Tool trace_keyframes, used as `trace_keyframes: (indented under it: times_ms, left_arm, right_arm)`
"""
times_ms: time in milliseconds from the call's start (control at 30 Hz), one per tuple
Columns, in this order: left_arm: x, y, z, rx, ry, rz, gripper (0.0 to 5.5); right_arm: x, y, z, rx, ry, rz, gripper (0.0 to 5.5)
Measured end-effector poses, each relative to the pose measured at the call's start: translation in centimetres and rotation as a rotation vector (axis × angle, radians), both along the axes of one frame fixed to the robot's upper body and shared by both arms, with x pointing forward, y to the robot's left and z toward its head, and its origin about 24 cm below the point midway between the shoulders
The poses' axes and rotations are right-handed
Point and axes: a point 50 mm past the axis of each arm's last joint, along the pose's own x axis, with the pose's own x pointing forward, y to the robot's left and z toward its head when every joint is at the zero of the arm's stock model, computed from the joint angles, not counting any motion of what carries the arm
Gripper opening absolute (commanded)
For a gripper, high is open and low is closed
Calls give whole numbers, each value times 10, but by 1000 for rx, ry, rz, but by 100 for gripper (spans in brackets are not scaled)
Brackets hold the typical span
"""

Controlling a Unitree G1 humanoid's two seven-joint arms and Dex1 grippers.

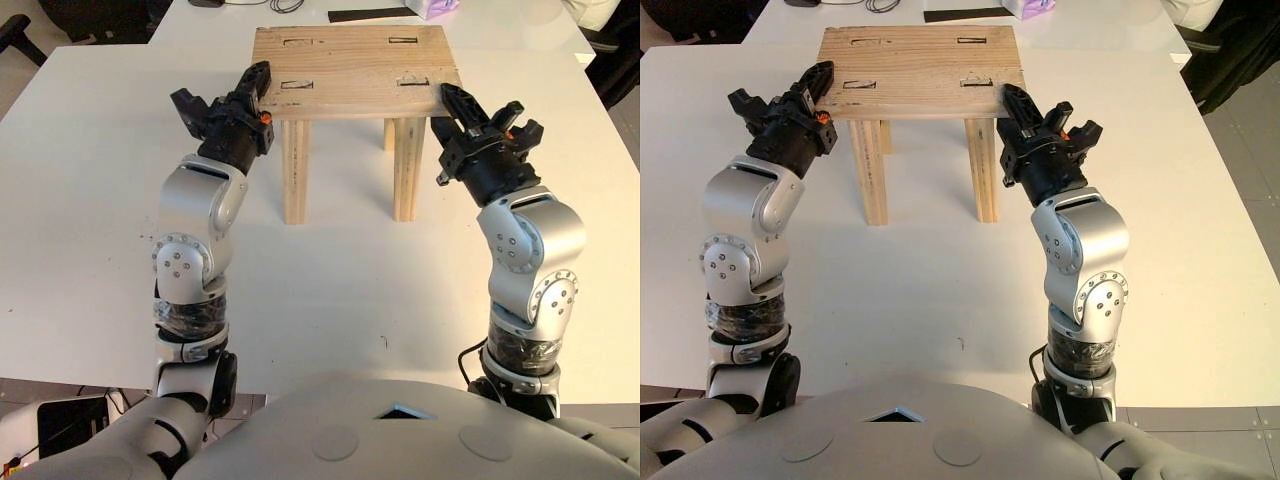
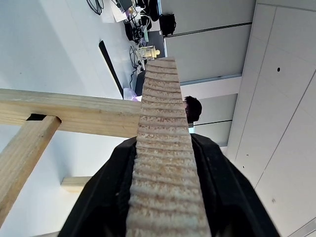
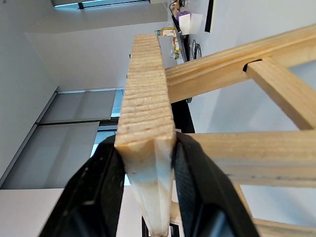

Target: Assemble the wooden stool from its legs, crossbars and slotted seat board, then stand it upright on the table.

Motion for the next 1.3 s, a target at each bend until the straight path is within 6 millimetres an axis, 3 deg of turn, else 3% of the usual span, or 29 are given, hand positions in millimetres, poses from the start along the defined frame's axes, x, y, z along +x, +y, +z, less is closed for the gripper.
trace_keyframes:
  times_ms: [67, 100, 267, 433, 567, 800, 933, 1000, 1133, 1200, 1300]
  left_arm:
    - [0, 0, 0, 6, -18, 1, 137]
    - [-1, 2, -1, 6, -36, 8, 175]
    - [-6, 29, -5, 60, -118, 162, 248]
    - [-11, 39, -10, 27, -108, 232, 328]
    - [-13, 42, -13, 3, -102, 256, 385]
    - [-13, 46, -9, -10, -147, 279, 487]
    - [-19, 73, -7, 29, -162, 437, 522]
    - [-26, 93, -13, 126, -152, 528, 522]
    - [-32, 122, -30, 532, -59, 641, 522]
    - [-29, 127, -34, 743, -21, 669, 522]
    - [-22, 116, -42, 1015, 5, 669, 522]
  right_arm:
    - [0, 0, -2, -18, -31, -1, 179]
    - [1, -2, -5, -19, -58, -14, 196]
    - [-1, -21, -2, -28, -173, -125, 263]
    - [-4, -29, 14, -21, -262, -165, 340]
    - [-4, -34, 14, -30, -259, -192, 395]
    - [18, -42, 18, -80, -270, -221, 399]
    - [29, -48, 25, -129, -348, -256, 399]
    - [33, -54, 21, -204, -366, -292, 399]
    - [44, -62, 5, -516, -346, -359, 399]
    - [51, -60, -5, -714, -322, -371, 399]
    - [59, -50, -26, -984, -300, -333, 399]
